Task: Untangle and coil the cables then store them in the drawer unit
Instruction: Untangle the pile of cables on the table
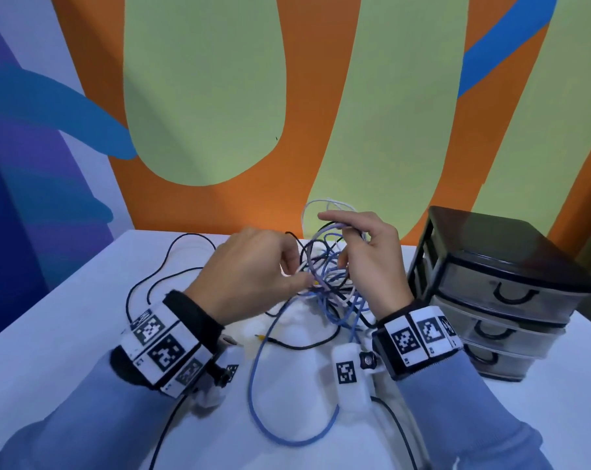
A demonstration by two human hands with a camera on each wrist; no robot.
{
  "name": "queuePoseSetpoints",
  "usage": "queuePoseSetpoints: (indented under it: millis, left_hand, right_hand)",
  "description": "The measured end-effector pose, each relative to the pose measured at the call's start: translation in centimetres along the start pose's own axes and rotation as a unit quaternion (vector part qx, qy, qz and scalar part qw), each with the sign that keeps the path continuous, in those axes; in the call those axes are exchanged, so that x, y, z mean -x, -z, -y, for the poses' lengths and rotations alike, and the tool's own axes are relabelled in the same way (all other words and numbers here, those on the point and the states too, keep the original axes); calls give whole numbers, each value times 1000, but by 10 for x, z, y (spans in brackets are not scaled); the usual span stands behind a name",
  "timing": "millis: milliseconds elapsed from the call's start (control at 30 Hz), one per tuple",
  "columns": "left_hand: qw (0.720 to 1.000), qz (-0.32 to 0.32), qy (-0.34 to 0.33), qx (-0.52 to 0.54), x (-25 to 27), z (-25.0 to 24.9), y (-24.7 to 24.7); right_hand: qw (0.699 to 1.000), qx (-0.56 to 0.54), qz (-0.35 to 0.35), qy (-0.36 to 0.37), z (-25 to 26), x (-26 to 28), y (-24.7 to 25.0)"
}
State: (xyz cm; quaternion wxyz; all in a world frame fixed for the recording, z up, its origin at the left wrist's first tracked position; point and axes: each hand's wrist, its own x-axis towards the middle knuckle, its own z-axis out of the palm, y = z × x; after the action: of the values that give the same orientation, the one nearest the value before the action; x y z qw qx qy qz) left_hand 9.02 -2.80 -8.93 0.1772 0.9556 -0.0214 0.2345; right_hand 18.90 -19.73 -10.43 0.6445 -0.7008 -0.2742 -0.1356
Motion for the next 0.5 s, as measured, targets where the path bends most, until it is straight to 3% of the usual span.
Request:
queuePoseSetpoints:
  millis: [67,133,200,267,367,500]
  left_hand:
    - [999,-39,8,23,-3,8,1]
    - [989,-80,56,109,-9,15,4]
    - [941,-126,134,285,-16,23,9]
    - [884,-200,185,381,-20,35,21]
    - [839,-297,234,392,-20,62,37]
    - [753,-407,310,414,-17,107,51]
  right_hand:
    - [999,-25,-7,-32,3,-1,3]
    - [997,-42,-11,-56,3,-3,6]
    - [998,-6,-9,-66,1,-6,10]
    - [997,50,-10,-62,-4,-7,13]
    - [992,98,-33,-66,-10,-9,17]
    - [976,200,-57,-55,-12,-11,24]
